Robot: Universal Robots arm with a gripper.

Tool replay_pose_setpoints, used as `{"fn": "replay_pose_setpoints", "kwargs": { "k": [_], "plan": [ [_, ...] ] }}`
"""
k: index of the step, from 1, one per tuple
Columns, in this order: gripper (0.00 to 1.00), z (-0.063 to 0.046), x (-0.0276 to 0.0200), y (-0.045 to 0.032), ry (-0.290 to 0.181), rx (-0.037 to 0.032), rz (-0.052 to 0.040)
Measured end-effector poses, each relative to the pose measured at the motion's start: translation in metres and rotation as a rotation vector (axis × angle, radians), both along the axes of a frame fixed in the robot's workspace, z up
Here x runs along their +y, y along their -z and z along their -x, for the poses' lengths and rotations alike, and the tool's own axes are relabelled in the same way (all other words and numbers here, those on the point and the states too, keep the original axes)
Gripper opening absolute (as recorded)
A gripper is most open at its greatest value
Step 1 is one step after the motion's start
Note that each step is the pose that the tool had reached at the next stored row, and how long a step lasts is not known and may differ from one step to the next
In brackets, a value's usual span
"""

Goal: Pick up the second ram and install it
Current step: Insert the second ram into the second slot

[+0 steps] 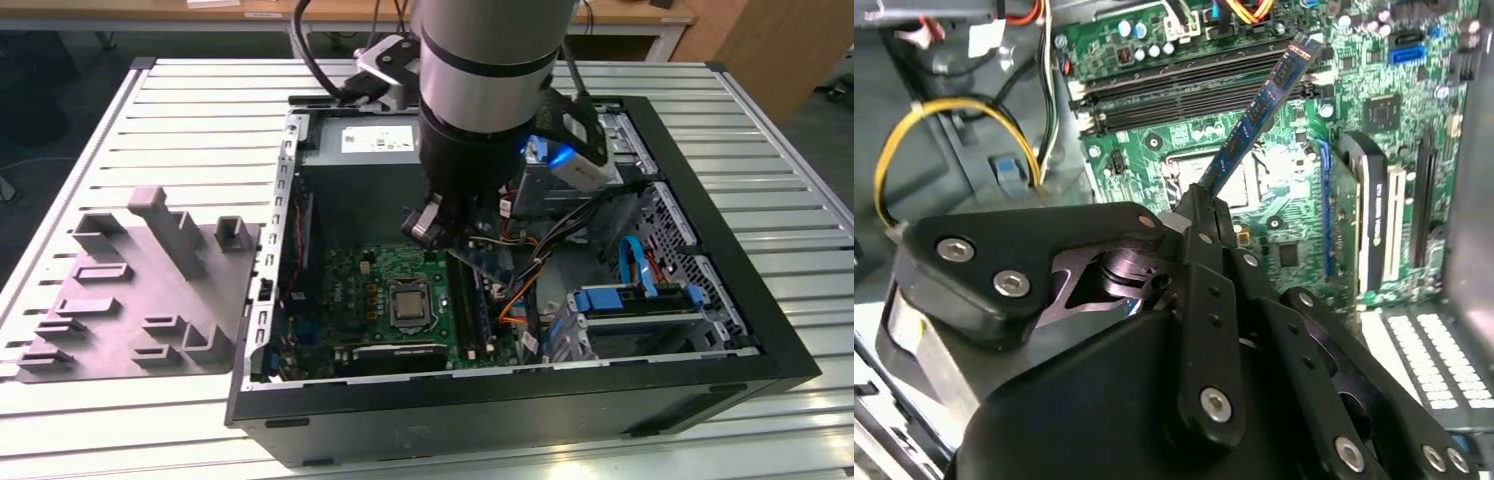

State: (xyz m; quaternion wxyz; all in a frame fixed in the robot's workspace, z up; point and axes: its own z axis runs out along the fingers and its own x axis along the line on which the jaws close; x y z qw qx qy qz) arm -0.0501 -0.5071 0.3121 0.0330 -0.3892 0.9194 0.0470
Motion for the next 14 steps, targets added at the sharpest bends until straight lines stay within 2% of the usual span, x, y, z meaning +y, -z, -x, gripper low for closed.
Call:
{"fn": "replay_pose_setpoints", "kwargs": {
  "k": [14],
  "plan": [
    [0.11, 0.0000, 0.0000, 0.0017, 0.254, -0.0001, -0.0002]
  ]
}}
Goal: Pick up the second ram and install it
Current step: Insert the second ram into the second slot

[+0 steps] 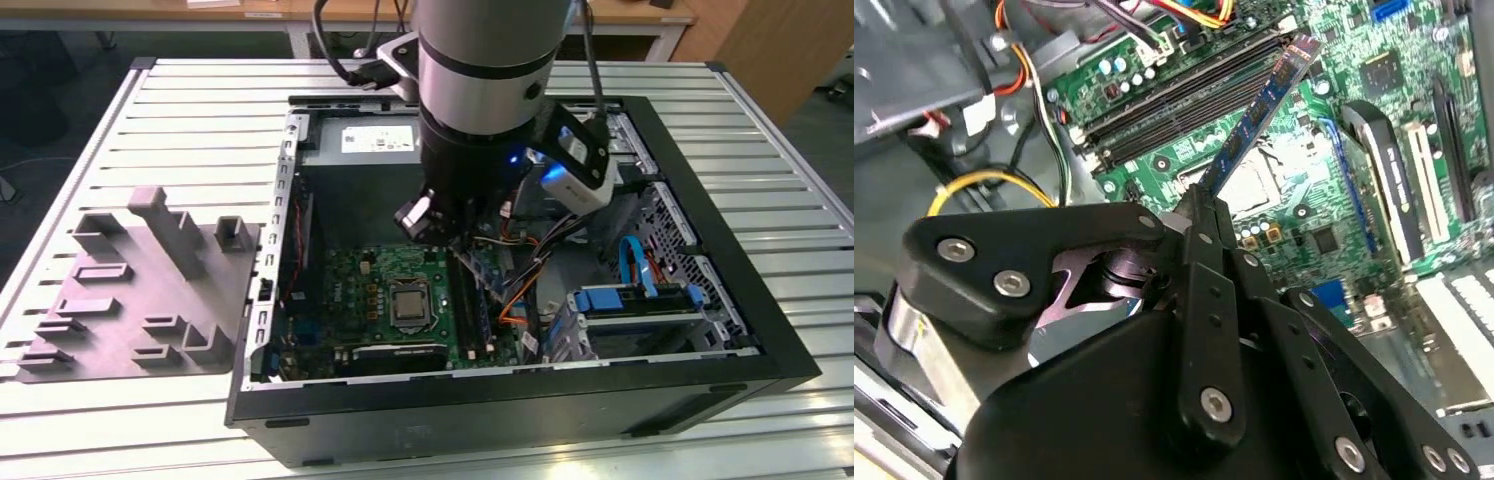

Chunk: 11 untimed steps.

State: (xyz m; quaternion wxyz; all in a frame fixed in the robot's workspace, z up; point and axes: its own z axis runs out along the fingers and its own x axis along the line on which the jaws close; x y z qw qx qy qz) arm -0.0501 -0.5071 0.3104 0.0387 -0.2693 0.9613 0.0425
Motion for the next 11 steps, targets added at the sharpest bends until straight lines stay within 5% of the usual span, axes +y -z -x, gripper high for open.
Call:
{"fn": "replay_pose_setpoints", "kwargs": {
  "k": [11],
  "plan": [
    [0.11, 0.0000, 0.0000, 0.0011, 0.201, 0.0000, 0.0000]
  ]
}}
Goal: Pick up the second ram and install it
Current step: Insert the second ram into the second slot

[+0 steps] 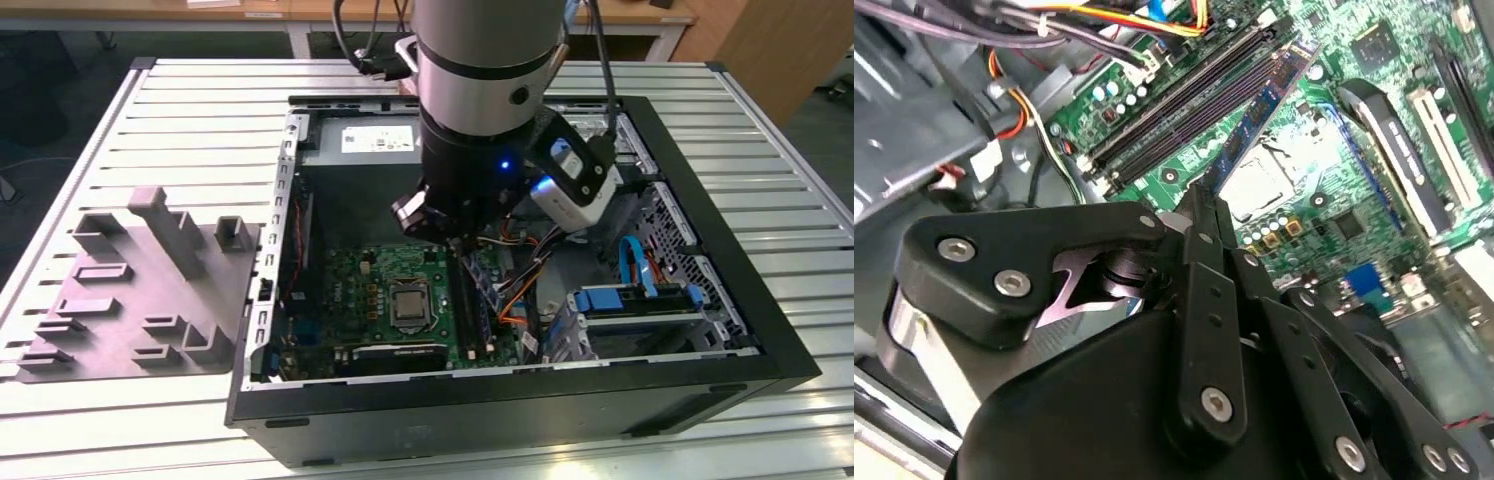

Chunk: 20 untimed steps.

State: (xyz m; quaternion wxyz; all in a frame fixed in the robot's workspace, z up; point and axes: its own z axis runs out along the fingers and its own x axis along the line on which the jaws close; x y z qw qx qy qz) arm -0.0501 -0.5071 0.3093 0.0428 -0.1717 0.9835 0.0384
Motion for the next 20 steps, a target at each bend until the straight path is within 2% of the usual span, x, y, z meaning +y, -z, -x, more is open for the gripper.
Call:
{"fn": "replay_pose_setpoints", "kwargs": {
  "k": [20],
  "plan": [
    [0.11, 0.0000, 0.0000, 0.0033, 0.357, 0.0001, 0.0001]
  ]
}}
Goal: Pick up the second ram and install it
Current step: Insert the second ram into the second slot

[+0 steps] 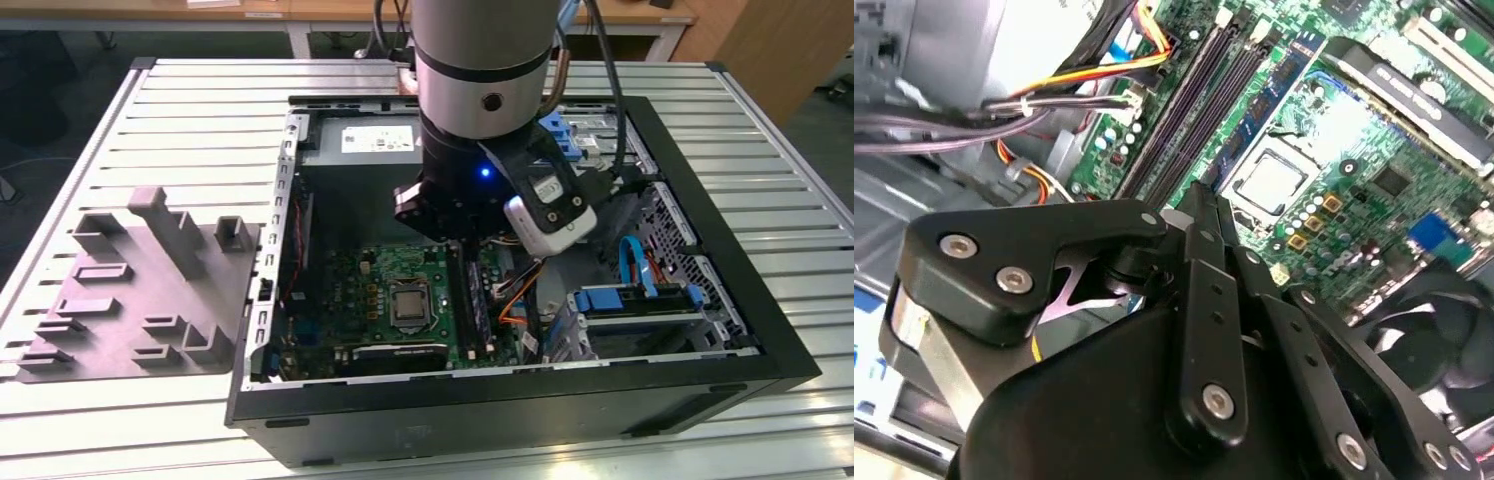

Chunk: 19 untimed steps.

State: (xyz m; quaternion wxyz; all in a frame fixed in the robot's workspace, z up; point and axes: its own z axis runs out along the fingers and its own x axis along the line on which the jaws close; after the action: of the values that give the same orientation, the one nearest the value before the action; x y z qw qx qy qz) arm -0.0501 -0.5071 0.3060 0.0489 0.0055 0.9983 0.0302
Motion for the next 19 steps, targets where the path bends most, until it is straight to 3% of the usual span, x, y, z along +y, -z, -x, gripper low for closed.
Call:
{"fn": "replay_pose_setpoints", "kwargs": {
  "k": [6, 19],
  "plan": [
    [0.11, 0.000, 0.0001, 0.0012, 0.006, -0.0001, -0.0002],
    [0.11, 0.000, 0.0052, 0.0239, 0.001, 0.0005, 0.0000]
  ]
}}
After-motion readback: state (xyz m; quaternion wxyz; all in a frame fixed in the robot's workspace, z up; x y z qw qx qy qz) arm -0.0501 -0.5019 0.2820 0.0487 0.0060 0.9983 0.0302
